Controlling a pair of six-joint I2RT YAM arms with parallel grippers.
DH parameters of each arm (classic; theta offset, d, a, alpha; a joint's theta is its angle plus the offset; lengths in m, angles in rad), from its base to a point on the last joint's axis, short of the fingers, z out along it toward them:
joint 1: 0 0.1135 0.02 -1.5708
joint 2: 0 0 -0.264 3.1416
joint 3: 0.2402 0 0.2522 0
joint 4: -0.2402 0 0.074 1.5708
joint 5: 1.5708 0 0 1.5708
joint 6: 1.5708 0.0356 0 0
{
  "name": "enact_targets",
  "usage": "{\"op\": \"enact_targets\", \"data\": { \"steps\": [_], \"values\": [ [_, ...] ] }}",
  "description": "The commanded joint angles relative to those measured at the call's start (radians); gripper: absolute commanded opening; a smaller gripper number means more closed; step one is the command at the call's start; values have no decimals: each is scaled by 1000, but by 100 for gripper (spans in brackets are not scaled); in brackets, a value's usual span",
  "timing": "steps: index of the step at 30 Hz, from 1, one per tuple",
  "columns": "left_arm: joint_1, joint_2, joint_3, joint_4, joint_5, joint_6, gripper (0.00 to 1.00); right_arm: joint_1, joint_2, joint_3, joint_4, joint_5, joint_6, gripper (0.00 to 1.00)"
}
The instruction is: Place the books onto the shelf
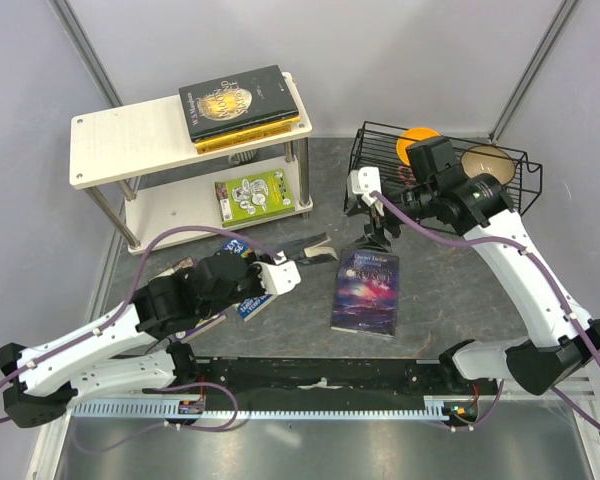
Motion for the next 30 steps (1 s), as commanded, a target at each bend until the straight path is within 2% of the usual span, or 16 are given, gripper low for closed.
{"op": "enact_targets", "data": {
  "steps": [1,5,6,9,14,21,30],
  "values": [
    [8,-25,53,-9,-349,196,1,-8,-3,51,128,209,176,76],
    [91,-1,7,125,-400,286,1,-16,-14,-11,192,214,241,76],
    [144,10,4,154,-398,301,2,-16,-16,-22,212,217,252,76],
    [264,61,-12,284,-361,367,2,-21,-20,-53,244,223,282,77],
    [396,180,-13,490,-314,459,1,-28,-30,-84,271,226,301,77],
    [468,335,-24,755,-277,591,1,-48,-46,-120,278,211,301,77],
    [511,542,-21,930,-246,619,2,-91,-62,-154,278,185,290,78]
  ]
}}
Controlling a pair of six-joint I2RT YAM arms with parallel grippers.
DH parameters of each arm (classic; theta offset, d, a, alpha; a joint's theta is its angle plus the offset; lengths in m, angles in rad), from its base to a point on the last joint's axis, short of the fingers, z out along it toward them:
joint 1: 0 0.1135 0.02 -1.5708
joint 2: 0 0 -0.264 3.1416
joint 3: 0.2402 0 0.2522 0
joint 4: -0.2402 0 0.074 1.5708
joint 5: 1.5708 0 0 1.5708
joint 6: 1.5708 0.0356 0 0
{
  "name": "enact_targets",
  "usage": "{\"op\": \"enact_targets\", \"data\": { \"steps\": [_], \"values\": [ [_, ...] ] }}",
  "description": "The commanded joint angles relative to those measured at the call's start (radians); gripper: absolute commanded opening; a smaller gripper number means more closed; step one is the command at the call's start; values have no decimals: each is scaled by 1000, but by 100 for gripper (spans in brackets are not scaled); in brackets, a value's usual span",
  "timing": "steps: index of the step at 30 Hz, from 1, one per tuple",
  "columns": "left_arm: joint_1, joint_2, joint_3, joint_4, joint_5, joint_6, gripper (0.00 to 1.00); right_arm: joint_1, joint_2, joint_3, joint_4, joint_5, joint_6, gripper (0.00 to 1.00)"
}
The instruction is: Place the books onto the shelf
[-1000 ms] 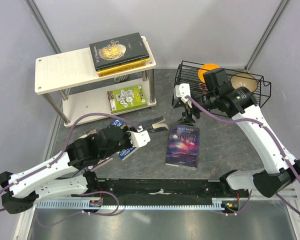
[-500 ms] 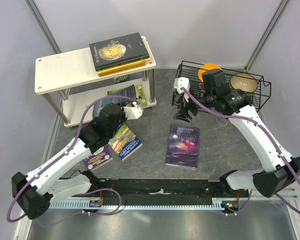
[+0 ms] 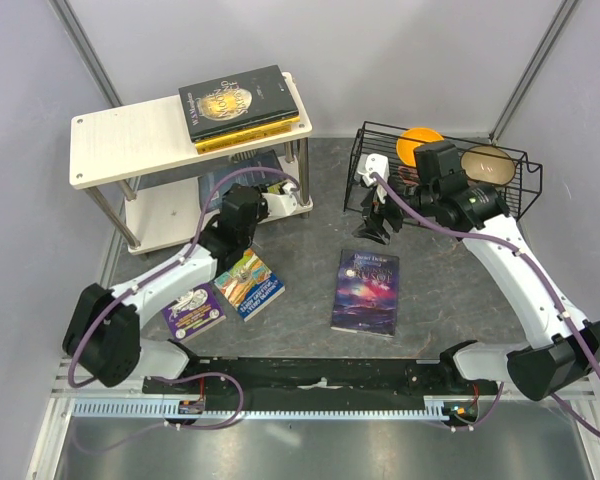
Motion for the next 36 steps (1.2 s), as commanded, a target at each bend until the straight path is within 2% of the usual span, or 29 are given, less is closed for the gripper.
{"op": "enact_targets", "data": {
  "steps": [1,6,11,14,15,18,26,31,33,36],
  "values": [
    [10,73,16,270,15,70,1,-22,-30,-18,23,-30,3,78],
    [15,153,-3,311,20,67,2,-43,-35,-30,22,-42,-3,78],
    [15,173,-18,231,47,-15,2,-60,-35,-42,22,-56,-6,78],
    [15,174,-32,202,69,-60,12,-65,-29,-44,25,-65,-6,78],
    [15,176,-40,202,72,-68,19,-66,-27,-41,25,-65,-6,78],
    [16,191,-46,199,89,-91,26,-69,-22,-41,23,-68,-5,78],
    [29,231,-29,186,99,-141,35,-83,-30,-45,20,-65,-8,78],
    [36,225,-23,148,110,-164,49,-89,-30,-48,22,-68,-9,78],
    [36,220,-18,131,118,-184,63,-92,-29,-48,22,-70,-11,78],
    [38,199,-18,100,135,-212,68,-94,-30,-48,22,-68,-11,78]
  ]
}}
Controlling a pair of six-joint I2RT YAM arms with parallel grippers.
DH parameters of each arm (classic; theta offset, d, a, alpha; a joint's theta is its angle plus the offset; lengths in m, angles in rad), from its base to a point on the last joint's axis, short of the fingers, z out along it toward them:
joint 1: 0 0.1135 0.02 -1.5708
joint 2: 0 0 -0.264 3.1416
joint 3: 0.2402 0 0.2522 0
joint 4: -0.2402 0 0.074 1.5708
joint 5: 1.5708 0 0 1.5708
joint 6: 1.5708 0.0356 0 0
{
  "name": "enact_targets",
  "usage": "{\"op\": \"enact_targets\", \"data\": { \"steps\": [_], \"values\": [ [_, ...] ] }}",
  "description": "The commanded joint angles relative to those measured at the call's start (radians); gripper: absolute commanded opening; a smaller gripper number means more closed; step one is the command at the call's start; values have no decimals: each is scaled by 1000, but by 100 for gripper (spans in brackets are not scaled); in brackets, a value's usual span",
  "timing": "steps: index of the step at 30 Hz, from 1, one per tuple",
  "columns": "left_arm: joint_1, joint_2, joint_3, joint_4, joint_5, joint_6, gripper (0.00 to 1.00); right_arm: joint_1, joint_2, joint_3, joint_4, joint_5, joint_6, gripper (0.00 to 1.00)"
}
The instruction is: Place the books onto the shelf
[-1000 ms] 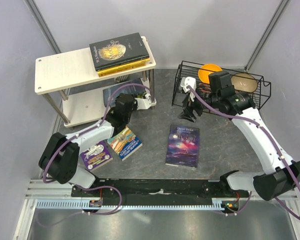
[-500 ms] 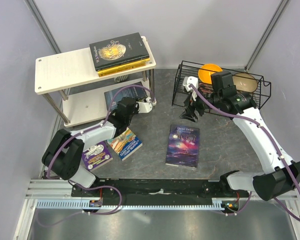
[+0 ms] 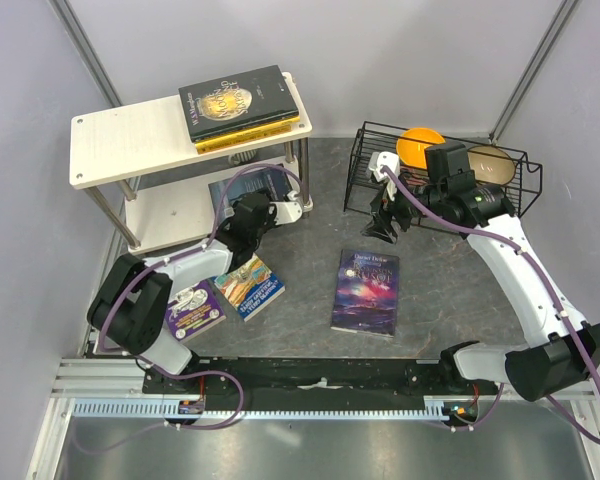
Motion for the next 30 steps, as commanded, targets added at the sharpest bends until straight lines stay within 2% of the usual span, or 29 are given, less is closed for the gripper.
{"op": "enact_targets", "data": {
  "steps": [1,8,16,19,30],
  "values": [
    [6,-35,23,-22,41,-99,69,-7,-23,-6,20,-28,-11,78],
    [6,-77,9,-76,75,-139,74,-12,-28,-6,22,-30,-12,78],
    [9,-92,-17,-82,52,-160,73,-15,-28,-10,22,-36,-12,79],
    [11,-92,-8,-91,55,-171,72,-16,-31,-12,22,-34,-12,79],
    [28,-69,57,-148,75,-209,56,-19,-32,-15,22,-33,-12,79]
  ]
}}
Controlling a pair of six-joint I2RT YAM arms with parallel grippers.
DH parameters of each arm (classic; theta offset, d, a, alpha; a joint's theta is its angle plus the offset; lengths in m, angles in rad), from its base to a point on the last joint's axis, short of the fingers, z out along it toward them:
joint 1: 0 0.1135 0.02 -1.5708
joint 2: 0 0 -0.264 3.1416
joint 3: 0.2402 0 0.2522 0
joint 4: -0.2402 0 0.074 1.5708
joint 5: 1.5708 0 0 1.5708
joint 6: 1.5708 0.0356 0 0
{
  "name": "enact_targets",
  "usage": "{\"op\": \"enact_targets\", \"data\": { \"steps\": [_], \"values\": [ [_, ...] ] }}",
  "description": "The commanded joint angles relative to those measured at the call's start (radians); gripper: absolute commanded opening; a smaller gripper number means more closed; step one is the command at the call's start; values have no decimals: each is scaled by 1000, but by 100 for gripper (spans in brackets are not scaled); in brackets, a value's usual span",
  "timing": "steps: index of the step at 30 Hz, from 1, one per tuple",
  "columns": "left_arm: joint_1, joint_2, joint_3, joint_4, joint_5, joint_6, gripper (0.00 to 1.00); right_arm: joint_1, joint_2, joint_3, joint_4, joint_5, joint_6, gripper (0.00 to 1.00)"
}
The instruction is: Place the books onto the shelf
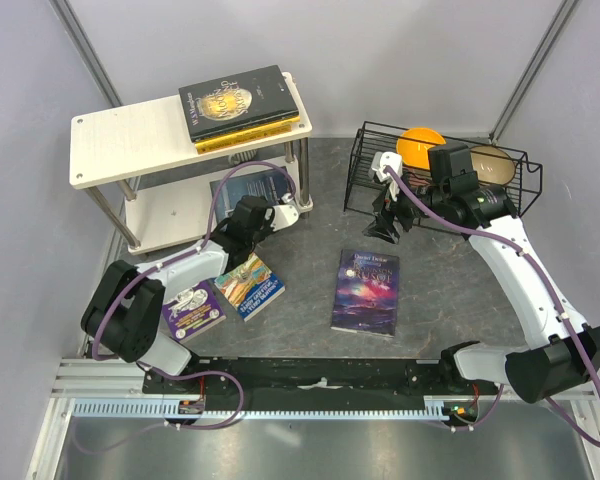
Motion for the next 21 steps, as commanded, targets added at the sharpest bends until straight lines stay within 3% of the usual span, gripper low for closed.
{"op": "enact_targets", "data": {
  "steps": [1,13,21],
  "values": [
    [18,-16,70,17,11,-56,55,-5,-22,-5,20,-24,-10,79],
    [39,55,149,-24,-2,-91,56,-9,-31,-14,22,-19,-13,79],
    [43,39,147,-40,10,-108,63,-13,-34,-19,19,-19,-15,79]
  ]
}}
